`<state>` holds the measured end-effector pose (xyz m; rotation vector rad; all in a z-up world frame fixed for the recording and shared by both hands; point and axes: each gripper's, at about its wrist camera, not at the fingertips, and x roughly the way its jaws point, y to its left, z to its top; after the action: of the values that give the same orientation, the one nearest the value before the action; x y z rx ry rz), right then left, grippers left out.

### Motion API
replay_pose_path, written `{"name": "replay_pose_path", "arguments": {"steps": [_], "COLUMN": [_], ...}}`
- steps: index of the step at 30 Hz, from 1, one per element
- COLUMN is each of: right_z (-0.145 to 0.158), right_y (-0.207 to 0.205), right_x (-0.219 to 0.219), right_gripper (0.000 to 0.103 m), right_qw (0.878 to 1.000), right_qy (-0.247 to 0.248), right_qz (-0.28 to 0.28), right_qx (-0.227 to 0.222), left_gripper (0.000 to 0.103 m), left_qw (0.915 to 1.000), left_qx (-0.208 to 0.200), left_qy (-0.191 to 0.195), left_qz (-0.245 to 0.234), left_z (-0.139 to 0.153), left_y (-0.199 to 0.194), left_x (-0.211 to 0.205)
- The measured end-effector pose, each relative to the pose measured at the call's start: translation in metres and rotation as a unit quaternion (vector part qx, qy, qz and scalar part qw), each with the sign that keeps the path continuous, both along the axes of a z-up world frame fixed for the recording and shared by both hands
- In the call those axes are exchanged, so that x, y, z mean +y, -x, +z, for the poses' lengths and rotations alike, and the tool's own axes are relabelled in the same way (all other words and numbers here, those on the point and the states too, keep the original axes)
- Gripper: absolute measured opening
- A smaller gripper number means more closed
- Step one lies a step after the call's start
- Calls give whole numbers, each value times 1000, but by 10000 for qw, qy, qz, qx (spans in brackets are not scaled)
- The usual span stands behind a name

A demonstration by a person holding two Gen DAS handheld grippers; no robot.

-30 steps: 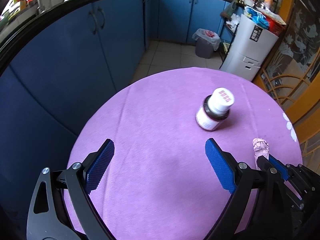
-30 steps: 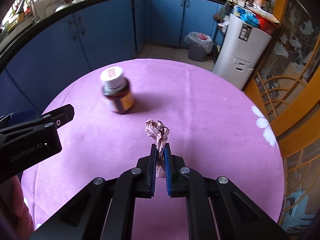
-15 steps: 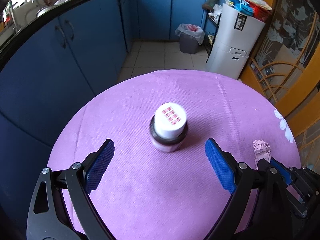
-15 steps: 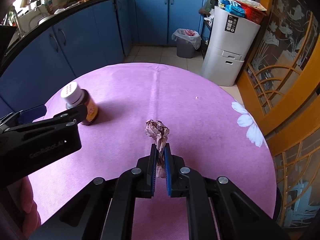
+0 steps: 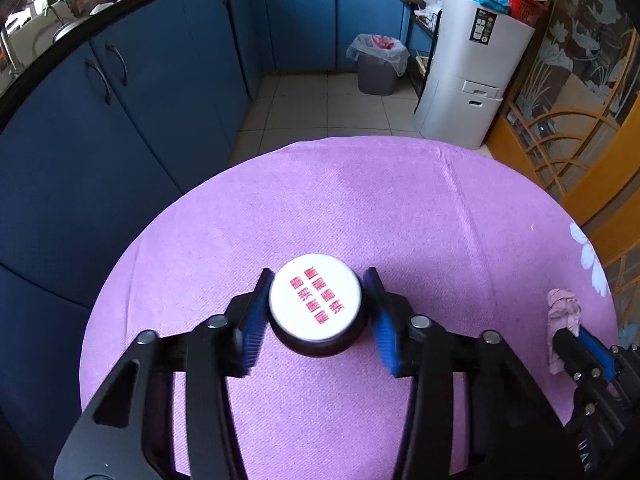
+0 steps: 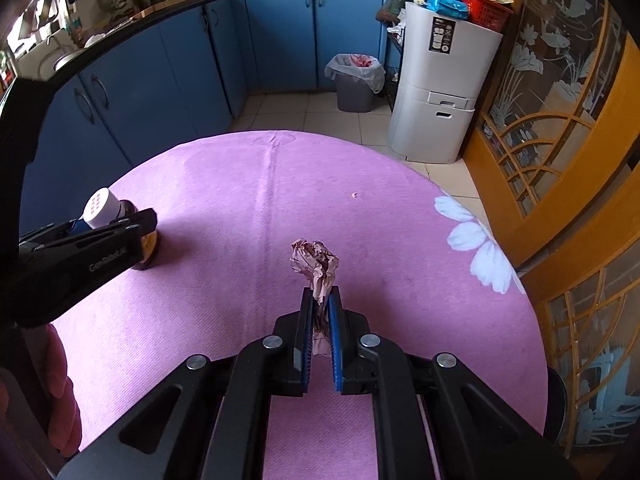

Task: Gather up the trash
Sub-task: 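Grasp the brown medicine bottle by its white cap with the left tool, then carry the pink paper and medicine bottle over the black bin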

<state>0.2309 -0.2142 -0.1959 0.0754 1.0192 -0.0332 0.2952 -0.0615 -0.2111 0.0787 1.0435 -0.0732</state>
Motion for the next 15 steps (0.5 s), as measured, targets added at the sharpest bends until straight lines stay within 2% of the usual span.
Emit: {"name": "replay_pose_path", "arguments": {"steps": [10,15], "right_z": [15,24], "right_y": [17,33], "right_x": [-9,-23], "right_gripper": [8,8], "right_qw": [9998,9993], "right_qy": [-47,-86], "right_qz": [-95,-208], "right_qx": [-174,-293], "left_gripper": [46,46], "left_qw": [9998,9991], "left_qx": [-159,-293], "left_qy": [73,15], "left_qz": [-114,-311], "left_z": [19,33], "left_y": [25,44], "left_x": [-1,-20]}}
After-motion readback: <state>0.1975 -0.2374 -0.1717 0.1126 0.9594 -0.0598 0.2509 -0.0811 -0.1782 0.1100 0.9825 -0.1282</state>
